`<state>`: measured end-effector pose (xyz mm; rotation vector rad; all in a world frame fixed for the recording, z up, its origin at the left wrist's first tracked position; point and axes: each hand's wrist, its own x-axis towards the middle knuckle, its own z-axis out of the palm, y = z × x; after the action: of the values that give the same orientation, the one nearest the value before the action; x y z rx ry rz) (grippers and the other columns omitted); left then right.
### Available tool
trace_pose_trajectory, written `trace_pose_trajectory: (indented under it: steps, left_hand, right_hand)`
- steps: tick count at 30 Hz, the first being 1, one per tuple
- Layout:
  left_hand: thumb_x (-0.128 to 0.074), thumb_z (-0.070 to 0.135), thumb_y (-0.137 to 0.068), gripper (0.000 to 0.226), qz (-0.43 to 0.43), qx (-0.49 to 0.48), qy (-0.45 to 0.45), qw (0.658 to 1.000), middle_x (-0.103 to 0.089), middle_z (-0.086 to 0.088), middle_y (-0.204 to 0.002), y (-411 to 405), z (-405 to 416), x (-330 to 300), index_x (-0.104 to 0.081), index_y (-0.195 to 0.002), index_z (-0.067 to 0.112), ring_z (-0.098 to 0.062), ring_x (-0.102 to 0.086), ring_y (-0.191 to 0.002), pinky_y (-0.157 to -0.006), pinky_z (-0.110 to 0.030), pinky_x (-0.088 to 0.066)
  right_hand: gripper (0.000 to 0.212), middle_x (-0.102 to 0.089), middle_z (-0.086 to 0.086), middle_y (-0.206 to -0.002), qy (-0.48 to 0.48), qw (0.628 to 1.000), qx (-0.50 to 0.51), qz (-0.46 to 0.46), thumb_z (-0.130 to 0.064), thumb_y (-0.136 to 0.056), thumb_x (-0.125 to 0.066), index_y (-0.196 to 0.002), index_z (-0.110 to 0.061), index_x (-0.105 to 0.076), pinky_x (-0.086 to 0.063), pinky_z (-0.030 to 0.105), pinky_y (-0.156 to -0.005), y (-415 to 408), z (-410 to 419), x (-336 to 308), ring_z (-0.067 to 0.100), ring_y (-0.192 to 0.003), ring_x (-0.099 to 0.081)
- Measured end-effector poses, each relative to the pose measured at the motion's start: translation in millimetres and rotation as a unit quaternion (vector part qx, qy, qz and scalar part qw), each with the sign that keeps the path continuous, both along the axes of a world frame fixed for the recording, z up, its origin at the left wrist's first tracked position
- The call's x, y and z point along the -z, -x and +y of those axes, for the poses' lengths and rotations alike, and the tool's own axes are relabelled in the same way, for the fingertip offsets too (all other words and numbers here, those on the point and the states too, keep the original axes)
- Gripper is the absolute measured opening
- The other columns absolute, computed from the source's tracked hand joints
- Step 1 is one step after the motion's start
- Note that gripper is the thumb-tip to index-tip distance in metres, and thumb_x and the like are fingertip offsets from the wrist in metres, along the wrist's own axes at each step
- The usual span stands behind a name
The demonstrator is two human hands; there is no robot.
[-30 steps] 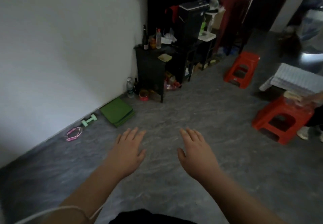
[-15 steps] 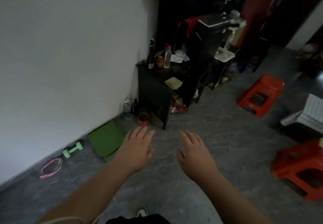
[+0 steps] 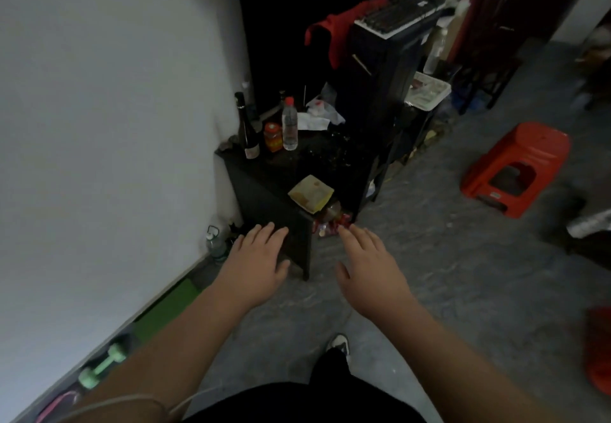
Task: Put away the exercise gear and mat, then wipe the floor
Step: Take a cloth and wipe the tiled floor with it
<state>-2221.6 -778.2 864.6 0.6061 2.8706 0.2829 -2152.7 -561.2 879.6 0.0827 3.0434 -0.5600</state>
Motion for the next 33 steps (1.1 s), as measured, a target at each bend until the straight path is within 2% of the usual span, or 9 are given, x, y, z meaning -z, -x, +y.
trace_pose_trajectory:
  steps: [9, 13, 16, 21, 26, 28, 33]
  left_hand:
    - [-0.045, 0.042, -0.096, 0.063, -0.085, -0.030, -0.001, 0.996, -0.023, -0.002, -0.160, 172.1, 50.8, 38.5, -0.021, -0.151, 0.028, -0.024, -0.019, -0.147, -0.119, -0.045, -0.021]
    - [-0.047, 0.039, -0.096, 0.061, -0.119, -0.013, 0.004, 0.993, -0.024, -0.003, -0.159, 233.5, 64.9, 70.8, -0.023, -0.151, 0.026, -0.025, -0.019, -0.147, -0.118, -0.044, -0.024]
    - [-0.049, 0.035, -0.095, 0.057, -0.156, 0.022, 0.002, 0.987, -0.031, -0.003, -0.154, 290.0, 77.1, 110.1, -0.029, -0.148, 0.024, -0.024, -0.024, -0.144, -0.113, -0.045, -0.032]
    - [-0.051, 0.028, -0.096, 0.056, -0.249, 0.133, 0.039, 0.959, -0.029, -0.004, -0.154, 365.7, 88.6, 160.7, -0.030, -0.147, 0.022, -0.026, -0.026, -0.142, -0.110, -0.046, -0.037]
    - [-0.049, 0.022, -0.095, 0.052, -0.246, 0.235, 0.079, 0.937, -0.032, -0.008, -0.151, 418.0, 98.3, 190.9, -0.035, -0.145, 0.019, -0.029, -0.033, -0.136, -0.106, -0.046, -0.040]
    - [-0.049, 0.021, -0.095, 0.052, -0.256, 0.253, 0.083, 0.929, -0.034, -0.008, -0.149, 431.3, 103.2, 199.2, -0.036, -0.145, 0.019, -0.029, -0.035, -0.133, -0.104, -0.046, -0.041]
    - [-0.048, 0.022, -0.095, 0.051, -0.299, 0.273, 0.089, 0.910, -0.036, -0.005, -0.146, 446.1, 111.6, 206.2, -0.036, -0.145, 0.022, -0.026, -0.039, -0.130, -0.101, -0.043, -0.044]
  right_hand:
    - [0.064, -0.027, 0.004, -0.159, 0.030, 0.994, -0.017, -0.102, -0.035, -0.094, -0.047, -0.152, -0.020, -0.025, -0.029, 0.046, -0.117, 202.1, 58.1, 45.9, 0.025, -0.147, -0.019]
    - [0.060, -0.029, 0.006, -0.157, 0.056, 0.987, 0.007, -0.150, -0.031, -0.094, -0.047, -0.150, -0.018, -0.028, -0.033, 0.046, -0.113, 265.3, 66.8, 87.5, 0.026, -0.143, -0.026]
    - [0.054, -0.032, 0.004, -0.153, 0.065, 0.977, 0.055, -0.198, -0.030, -0.095, -0.048, -0.146, -0.021, -0.032, -0.039, 0.047, -0.107, 312.2, 68.1, 129.9, 0.026, -0.138, -0.033]
    - [0.056, -0.046, 0.007, -0.142, 0.145, 0.949, 0.124, -0.250, -0.025, -0.092, -0.056, -0.145, -0.022, -0.037, -0.043, 0.043, -0.103, 368.3, 63.0, 174.5, 0.029, -0.127, -0.046]
    - [0.068, -0.032, 0.005, -0.155, 0.152, 0.926, 0.196, -0.286, -0.026, -0.093, -0.057, -0.153, -0.022, -0.025, -0.036, 0.045, -0.112, 403.2, 53.2, 206.8, 0.029, -0.137, -0.036]
    - [0.067, -0.036, 0.006, -0.151, 0.138, 0.921, 0.221, -0.288, -0.026, -0.093, -0.057, -0.152, -0.022, -0.025, -0.037, 0.044, -0.109, 410.4, 51.1, 215.6, 0.029, -0.134, -0.037]
    - [0.041, -0.049, 0.004, -0.124, 0.109, 0.915, 0.262, -0.286, -0.021, -0.089, -0.061, -0.129, -0.022, -0.052, -0.044, 0.041, -0.098, 411.1, 51.1, 220.6, 0.025, -0.116, -0.045]
